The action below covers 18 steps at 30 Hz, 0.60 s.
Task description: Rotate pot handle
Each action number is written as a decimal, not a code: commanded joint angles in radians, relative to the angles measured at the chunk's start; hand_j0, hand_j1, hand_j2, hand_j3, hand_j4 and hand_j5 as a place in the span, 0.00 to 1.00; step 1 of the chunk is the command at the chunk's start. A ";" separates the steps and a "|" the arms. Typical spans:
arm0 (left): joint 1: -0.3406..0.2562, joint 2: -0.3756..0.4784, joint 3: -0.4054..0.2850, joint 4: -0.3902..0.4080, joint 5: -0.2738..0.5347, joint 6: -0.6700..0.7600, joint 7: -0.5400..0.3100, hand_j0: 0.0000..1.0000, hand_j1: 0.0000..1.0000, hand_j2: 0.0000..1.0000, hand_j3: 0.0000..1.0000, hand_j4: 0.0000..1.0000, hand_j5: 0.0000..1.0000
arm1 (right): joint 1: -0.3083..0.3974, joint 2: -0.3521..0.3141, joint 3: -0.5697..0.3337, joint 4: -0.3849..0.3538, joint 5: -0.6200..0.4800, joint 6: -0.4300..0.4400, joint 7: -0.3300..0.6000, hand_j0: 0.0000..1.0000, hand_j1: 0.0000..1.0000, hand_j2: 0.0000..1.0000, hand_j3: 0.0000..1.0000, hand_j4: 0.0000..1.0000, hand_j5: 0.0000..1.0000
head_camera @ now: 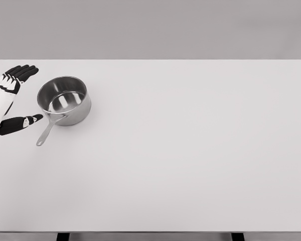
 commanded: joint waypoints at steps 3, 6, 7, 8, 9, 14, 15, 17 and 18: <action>0.000 0.001 0.000 -0.001 0.007 0.000 0.001 1.00 1.00 1.00 1.00 1.00 1.00 | 0.000 0.000 -0.001 0.001 0.000 0.000 0.000 1.00 1.00 1.00 1.00 1.00 1.00; -0.002 0.001 -0.001 -0.010 0.008 0.000 0.001 1.00 1.00 1.00 1.00 1.00 1.00 | 0.000 0.000 -0.001 0.000 0.000 0.000 0.000 1.00 1.00 1.00 1.00 1.00 1.00; 0.003 0.000 -0.001 -0.017 0.010 0.000 0.001 1.00 1.00 1.00 1.00 1.00 1.00 | 0.000 0.000 0.001 0.001 0.000 0.000 0.000 1.00 1.00 1.00 1.00 1.00 1.00; 0.008 -0.002 0.000 -0.024 0.010 0.000 0.001 1.00 1.00 1.00 1.00 1.00 1.00 | 0.000 0.000 0.001 0.001 0.000 0.000 0.000 1.00 1.00 1.00 1.00 1.00 1.00; 0.008 0.000 0.000 -0.024 0.010 0.000 0.001 1.00 1.00 1.00 1.00 1.00 1.00 | 0.000 0.000 0.001 0.000 0.000 0.000 0.000 1.00 1.00 1.00 1.00 1.00 1.00; 0.003 0.012 0.005 -0.028 0.025 0.000 0.001 1.00 1.00 1.00 1.00 1.00 1.00 | 0.000 0.000 0.001 0.000 0.000 0.000 0.000 1.00 1.00 1.00 1.00 1.00 1.00; 0.002 0.035 0.000 -0.028 0.030 0.000 0.001 1.00 1.00 1.00 1.00 1.00 1.00 | 0.000 0.000 0.001 0.000 0.000 0.001 0.000 1.00 1.00 1.00 1.00 1.00 1.00; 0.006 0.103 -0.009 -0.037 0.086 0.000 -0.027 1.00 1.00 1.00 1.00 1.00 1.00 | 0.000 0.000 -0.001 0.001 0.000 0.000 0.000 1.00 1.00 1.00 1.00 1.00 1.00; 0.003 0.142 -0.046 -0.039 0.150 0.000 -0.090 1.00 1.00 1.00 1.00 1.00 1.00 | 0.000 0.000 -0.001 0.000 0.000 0.000 0.000 1.00 1.00 1.00 1.00 1.00 1.00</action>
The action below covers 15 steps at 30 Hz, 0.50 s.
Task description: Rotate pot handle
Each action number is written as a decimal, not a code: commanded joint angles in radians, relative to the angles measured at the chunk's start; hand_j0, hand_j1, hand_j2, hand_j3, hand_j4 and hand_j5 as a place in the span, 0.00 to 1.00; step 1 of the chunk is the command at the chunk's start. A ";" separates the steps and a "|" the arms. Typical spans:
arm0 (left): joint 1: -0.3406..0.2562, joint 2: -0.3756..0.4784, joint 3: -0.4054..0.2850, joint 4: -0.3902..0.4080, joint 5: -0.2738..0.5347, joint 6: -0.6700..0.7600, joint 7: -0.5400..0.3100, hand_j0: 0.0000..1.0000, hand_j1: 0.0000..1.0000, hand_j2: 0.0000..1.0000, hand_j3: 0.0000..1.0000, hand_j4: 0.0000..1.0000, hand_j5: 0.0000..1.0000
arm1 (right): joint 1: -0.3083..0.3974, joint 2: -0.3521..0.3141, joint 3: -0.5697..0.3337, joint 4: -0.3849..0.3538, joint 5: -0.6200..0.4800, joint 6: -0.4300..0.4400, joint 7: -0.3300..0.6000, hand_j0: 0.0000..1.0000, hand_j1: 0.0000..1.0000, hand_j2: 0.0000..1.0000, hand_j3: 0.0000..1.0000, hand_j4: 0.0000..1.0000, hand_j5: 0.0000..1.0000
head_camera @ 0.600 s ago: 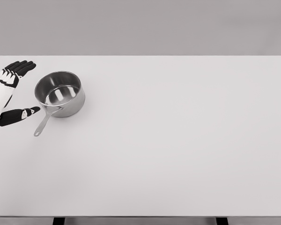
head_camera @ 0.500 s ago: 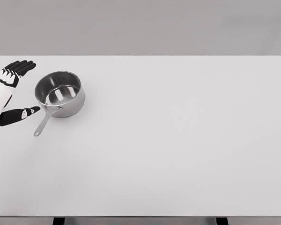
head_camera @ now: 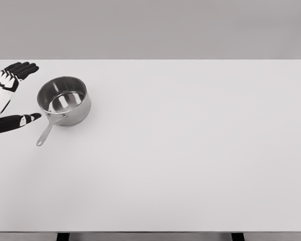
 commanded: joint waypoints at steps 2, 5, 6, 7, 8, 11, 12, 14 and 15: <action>-0.003 0.135 -0.094 -0.038 0.182 0.000 -0.184 1.00 1.00 1.00 1.00 1.00 1.00 | 0.000 0.000 0.000 -0.001 0.000 0.001 0.002 1.00 1.00 1.00 1.00 1.00 1.00; -0.025 0.153 -0.125 -0.038 0.308 0.000 -0.344 1.00 1.00 1.00 1.00 1.00 1.00 | 0.000 0.000 0.001 0.001 0.000 0.000 0.000 1.00 1.00 1.00 1.00 1.00 1.00; -0.037 0.153 -0.126 -0.038 0.367 0.000 -0.408 1.00 1.00 1.00 1.00 1.00 1.00 | 0.000 0.000 0.000 -0.001 0.000 0.000 0.002 1.00 1.00 1.00 1.00 1.00 1.00; -0.060 0.153 -0.126 -0.038 0.412 0.000 -0.469 1.00 1.00 1.00 1.00 1.00 1.00 | 0.000 0.000 0.001 -0.001 0.000 0.000 0.000 1.00 1.00 1.00 1.00 1.00 1.00; -0.084 0.153 -0.126 -0.038 0.462 0.000 -0.485 1.00 1.00 1.00 1.00 1.00 1.00 | 0.000 0.000 0.000 0.001 0.000 0.000 0.000 1.00 1.00 1.00 1.00 1.00 1.00; -0.146 0.194 -0.152 -0.038 0.584 0.000 -0.485 1.00 1.00 1.00 1.00 1.00 1.00 | 0.000 0.000 0.001 0.001 0.000 0.000 0.000 1.00 1.00 1.00 1.00 1.00 1.00; -0.167 0.262 -0.216 -0.038 0.671 0.000 -0.485 1.00 1.00 1.00 1.00 1.00 1.00 | 0.000 0.000 0.001 -0.001 0.000 0.000 0.000 1.00 1.00 1.00 1.00 1.00 1.00; -0.202 0.307 -0.309 -0.038 0.760 0.000 -0.485 1.00 1.00 1.00 1.00 1.00 1.00 | 0.000 0.000 0.001 -0.001 0.000 0.000 0.000 1.00 1.00 1.00 1.00 1.00 1.00; -0.206 0.308 -0.359 -0.038 0.774 0.000 -0.485 1.00 1.00 1.00 1.00 1.00 1.00 | 0.000 0.000 0.001 0.001 0.000 0.001 0.000 1.00 1.00 1.00 1.00 1.00 1.00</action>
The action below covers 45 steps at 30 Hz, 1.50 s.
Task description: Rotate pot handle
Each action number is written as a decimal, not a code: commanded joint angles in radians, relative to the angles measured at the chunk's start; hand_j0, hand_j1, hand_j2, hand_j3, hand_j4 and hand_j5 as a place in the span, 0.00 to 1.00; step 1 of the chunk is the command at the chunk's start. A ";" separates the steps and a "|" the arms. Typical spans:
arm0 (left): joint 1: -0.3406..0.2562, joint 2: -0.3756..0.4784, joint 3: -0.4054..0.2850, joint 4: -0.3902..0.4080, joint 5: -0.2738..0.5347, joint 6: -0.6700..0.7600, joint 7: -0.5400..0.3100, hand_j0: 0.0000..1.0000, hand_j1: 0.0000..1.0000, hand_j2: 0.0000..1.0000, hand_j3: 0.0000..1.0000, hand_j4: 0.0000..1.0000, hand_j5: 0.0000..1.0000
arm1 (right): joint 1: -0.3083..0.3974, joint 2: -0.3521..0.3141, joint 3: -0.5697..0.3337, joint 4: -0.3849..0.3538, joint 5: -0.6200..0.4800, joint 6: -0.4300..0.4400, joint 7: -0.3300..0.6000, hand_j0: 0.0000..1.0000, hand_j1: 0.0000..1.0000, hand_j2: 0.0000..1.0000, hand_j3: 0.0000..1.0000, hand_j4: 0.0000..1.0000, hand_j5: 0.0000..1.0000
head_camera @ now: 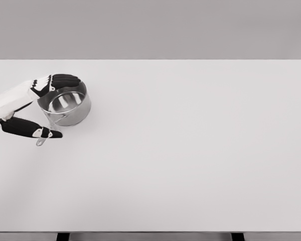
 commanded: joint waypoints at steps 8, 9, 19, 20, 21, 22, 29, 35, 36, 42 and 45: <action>0.002 0.157 -0.261 -0.004 0.302 0.002 -0.009 1.00 1.00 1.00 1.00 1.00 1.00 | 0.000 0.000 -0.001 0.001 0.000 -0.001 0.000 1.00 1.00 1.00 1.00 1.00 1.00; 0.003 0.160 -0.283 -0.004 0.306 0.002 -0.009 1.00 1.00 1.00 1.00 1.00 1.00 | 0.000 0.000 0.001 0.000 0.000 -0.001 0.000 1.00 1.00 1.00 1.00 1.00 1.00; 0.156 0.150 -0.363 -0.002 0.328 0.002 -0.009 1.00 1.00 1.00 1.00 1.00 1.00 | 0.000 0.000 -0.001 0.000 0.000 -0.001 0.000 1.00 1.00 1.00 1.00 1.00 1.00; 0.163 0.147 -0.358 -0.002 0.329 0.002 -0.009 1.00 1.00 1.00 1.00 1.00 1.00 | 0.000 0.000 0.001 0.001 0.000 -0.001 0.000 1.00 1.00 1.00 1.00 1.00 1.00; 0.172 0.149 -0.354 0.000 0.337 0.002 -0.009 1.00 1.00 1.00 1.00 1.00 1.00 | 0.000 0.000 -0.001 0.000 0.000 -0.001 0.000 1.00 1.00 1.00 1.00 1.00 1.00; 0.183 0.156 -0.354 0.000 0.371 0.002 -0.009 1.00 1.00 1.00 1.00 1.00 1.00 | 0.000 0.000 -0.001 0.000 0.000 0.001 0.000 1.00 1.00 1.00 1.00 1.00 1.00; 0.178 0.226 -0.323 0.000 0.441 0.077 -0.009 1.00 1.00 1.00 1.00 1.00 1.00 | 0.000 0.000 -0.001 0.000 0.000 0.001 0.000 1.00 1.00 1.00 1.00 1.00 1.00; 0.179 0.232 -0.323 0.000 0.440 0.197 -0.009 1.00 1.00 1.00 1.00 1.00 1.00 | 0.000 0.000 -0.001 0.000 0.000 -0.001 0.000 1.00 1.00 1.00 1.00 1.00 1.00; 0.179 0.236 -0.323 0.000 0.440 0.209 -0.009 1.00 1.00 1.00 1.00 1.00 1.00 | 0.000 0.000 0.001 0.001 0.000 -0.001 0.000 1.00 1.00 1.00 1.00 1.00 1.00; 0.183 0.242 -0.320 0.000 0.437 0.335 -0.009 1.00 1.00 1.00 1.00 1.00 1.00 | 0.000 0.000 -0.001 0.000 0.000 0.001 0.000 1.00 1.00 1.00 1.00 1.00 1.00; 0.183 0.247 -0.315 0.001 0.435 0.366 -0.009 1.00 1.00 1.00 1.00 1.00 1.00 | 0.000 0.000 0.001 0.000 0.000 -0.001 0.000 1.00 1.00 1.00 1.00 1.00 1.00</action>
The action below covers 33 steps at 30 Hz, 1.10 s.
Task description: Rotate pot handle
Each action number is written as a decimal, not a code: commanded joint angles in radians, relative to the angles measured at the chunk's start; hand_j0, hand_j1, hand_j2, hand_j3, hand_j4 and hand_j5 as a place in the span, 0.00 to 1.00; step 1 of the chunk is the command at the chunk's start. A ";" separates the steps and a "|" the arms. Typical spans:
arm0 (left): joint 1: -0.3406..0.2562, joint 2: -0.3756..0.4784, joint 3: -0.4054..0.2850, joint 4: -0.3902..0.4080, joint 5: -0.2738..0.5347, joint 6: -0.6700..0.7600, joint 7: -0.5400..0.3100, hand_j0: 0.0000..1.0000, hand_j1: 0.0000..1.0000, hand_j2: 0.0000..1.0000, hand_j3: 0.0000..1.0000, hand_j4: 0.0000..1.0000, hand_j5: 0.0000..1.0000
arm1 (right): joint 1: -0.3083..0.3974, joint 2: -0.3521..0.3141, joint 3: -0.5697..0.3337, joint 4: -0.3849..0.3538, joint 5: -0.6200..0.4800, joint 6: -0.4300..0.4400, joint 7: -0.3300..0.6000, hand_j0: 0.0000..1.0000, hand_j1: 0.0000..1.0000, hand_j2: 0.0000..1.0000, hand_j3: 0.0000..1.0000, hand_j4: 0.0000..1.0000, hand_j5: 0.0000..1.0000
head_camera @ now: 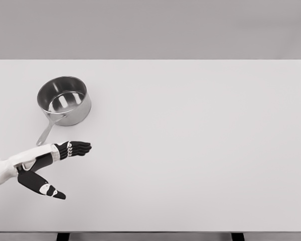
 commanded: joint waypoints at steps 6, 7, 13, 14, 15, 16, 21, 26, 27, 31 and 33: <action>0.002 0.006 0.058 0.017 0.008 0.033 0.000 1.00 1.00 1.00 1.00 1.00 1.00 | 0.000 0.000 0.001 0.000 0.000 0.001 0.000 1.00 1.00 1.00 1.00 1.00 1.00; 0.000 0.007 0.058 0.022 0.008 0.035 0.000 1.00 1.00 1.00 1.00 1.00 1.00 | 0.000 0.000 -0.001 0.001 0.000 -0.001 0.000 1.00 1.00 1.00 1.00 1.00 1.00; -0.005 0.022 0.064 0.033 -0.001 0.119 0.000 1.00 1.00 1.00 1.00 1.00 1.00 | 0.000 0.000 0.001 0.000 0.000 0.001 0.000 1.00 1.00 1.00 1.00 1.00 1.00; -0.005 0.024 0.064 0.036 -0.011 0.122 0.000 1.00 1.00 1.00 1.00 1.00 1.00 | 0.000 0.000 0.001 0.000 0.000 -0.001 0.000 1.00 1.00 1.00 1.00 1.00 1.00; -0.005 0.024 0.064 0.037 -0.012 0.122 0.000 1.00 1.00 1.00 1.00 1.00 1.00 | 0.000 0.000 0.001 0.000 0.000 0.001 0.000 1.00 1.00 1.00 1.00 1.00 1.00; -0.005 0.029 0.064 0.049 -0.012 0.130 0.000 1.00 1.00 1.00 1.00 1.00 1.00 | 0.000 0.000 0.001 0.000 0.000 -0.001 0.001 1.00 1.00 1.00 1.00 1.00 1.00; -0.002 0.042 0.066 0.063 -0.027 0.136 0.000 1.00 1.00 1.00 1.00 1.00 1.00 | 0.000 0.000 0.001 0.001 0.000 0.001 0.000 1.00 1.00 1.00 1.00 1.00 1.00; 0.002 0.056 0.078 0.066 -0.029 0.136 0.000 1.00 1.00 1.00 1.00 1.00 1.00 | 0.000 0.000 -0.001 0.001 0.000 -0.001 0.000 1.00 1.00 1.00 1.00 1.00 1.00; 0.002 0.056 0.080 0.077 -0.029 0.136 0.000 1.00 1.00 1.00 1.00 1.00 1.00 | 0.000 0.000 0.001 0.001 0.000 0.001 0.000 1.00 1.00 1.00 1.00 1.00 1.00; -0.003 0.058 0.081 0.102 -0.029 0.136 0.000 1.00 1.00 1.00 1.00 1.00 1.00 | 0.000 0.000 -0.001 0.000 0.000 0.001 0.000 1.00 1.00 1.00 1.00 1.00 1.00; -0.005 0.062 0.081 0.114 -0.034 0.136 0.000 1.00 1.00 1.00 1.00 1.00 1.00 | 0.000 0.000 0.001 0.001 0.000 -0.001 0.000 1.00 1.00 1.00 1.00 1.00 1.00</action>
